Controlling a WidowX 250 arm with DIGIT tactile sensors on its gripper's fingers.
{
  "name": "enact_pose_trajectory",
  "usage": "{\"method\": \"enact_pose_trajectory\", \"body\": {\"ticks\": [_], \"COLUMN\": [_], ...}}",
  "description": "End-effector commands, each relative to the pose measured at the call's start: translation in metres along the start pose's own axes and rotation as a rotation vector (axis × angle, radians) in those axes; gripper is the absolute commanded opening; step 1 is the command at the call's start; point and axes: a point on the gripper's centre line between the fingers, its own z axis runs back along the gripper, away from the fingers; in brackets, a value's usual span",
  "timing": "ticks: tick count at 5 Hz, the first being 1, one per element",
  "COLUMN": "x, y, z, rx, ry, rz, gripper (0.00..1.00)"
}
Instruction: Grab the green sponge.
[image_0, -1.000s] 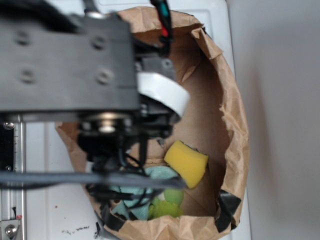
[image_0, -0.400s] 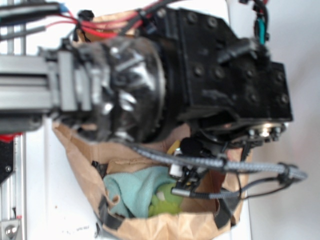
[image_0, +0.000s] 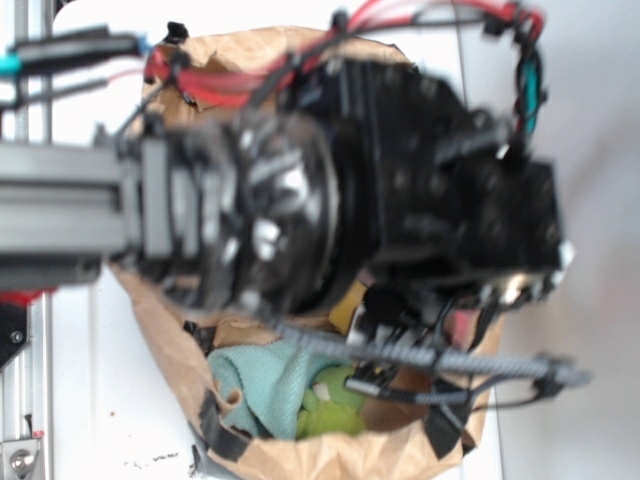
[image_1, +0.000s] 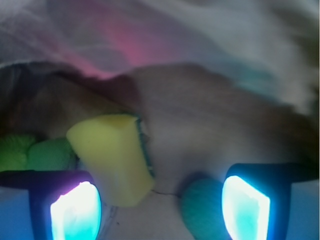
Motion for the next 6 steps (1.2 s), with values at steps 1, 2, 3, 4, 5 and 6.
{"method": "enact_pose_trajectory", "body": {"ticks": [1, 2, 3, 4, 5, 6], "x": [-0.002, 0.004, 0.012, 0.015, 0.014, 0.012], "y": [-0.030, -0.032, -0.037, -0.035, -0.036, -0.036], "z": [-0.014, -0.032, -0.050, -0.057, -0.051, -0.034], "rx": [0.018, 0.000, -0.007, 0.017, 0.028, 0.027], "ry": [-0.028, -0.004, 0.024, 0.042, 0.034, -0.004], "rz": [-0.112, -0.113, -0.127, -0.133, -0.152, -0.147], "gripper": [1.00, 1.00, 1.00, 0.00, 0.00, 0.00]}}
